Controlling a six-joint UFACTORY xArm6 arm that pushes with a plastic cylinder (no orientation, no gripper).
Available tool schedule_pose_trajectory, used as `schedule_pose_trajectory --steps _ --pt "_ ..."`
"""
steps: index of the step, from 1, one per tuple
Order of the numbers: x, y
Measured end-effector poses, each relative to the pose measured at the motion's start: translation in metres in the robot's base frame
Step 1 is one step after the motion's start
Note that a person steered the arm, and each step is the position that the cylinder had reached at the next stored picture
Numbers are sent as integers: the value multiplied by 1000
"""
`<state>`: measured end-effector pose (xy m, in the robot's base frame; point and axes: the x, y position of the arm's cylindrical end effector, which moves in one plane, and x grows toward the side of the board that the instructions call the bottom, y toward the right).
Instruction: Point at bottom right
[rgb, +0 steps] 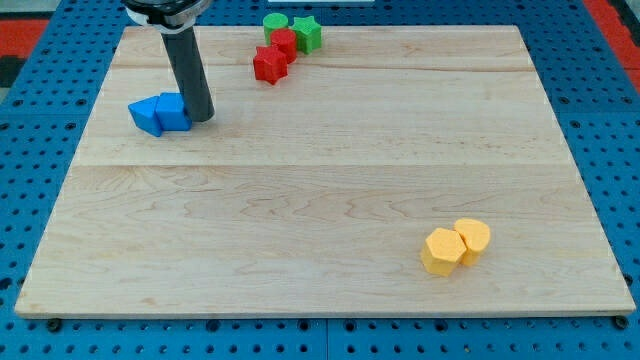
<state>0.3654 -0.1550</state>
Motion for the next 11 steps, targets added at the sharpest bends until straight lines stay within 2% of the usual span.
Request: schedule_pose_trajectory --steps 2,3,4,6,7,8,9,11 --pt "2 -33" --pt "34 12" --pt "74 100" --pt "83 278" --pt "104 402" --pt "160 460" --pt "217 445" --pt "194 358"
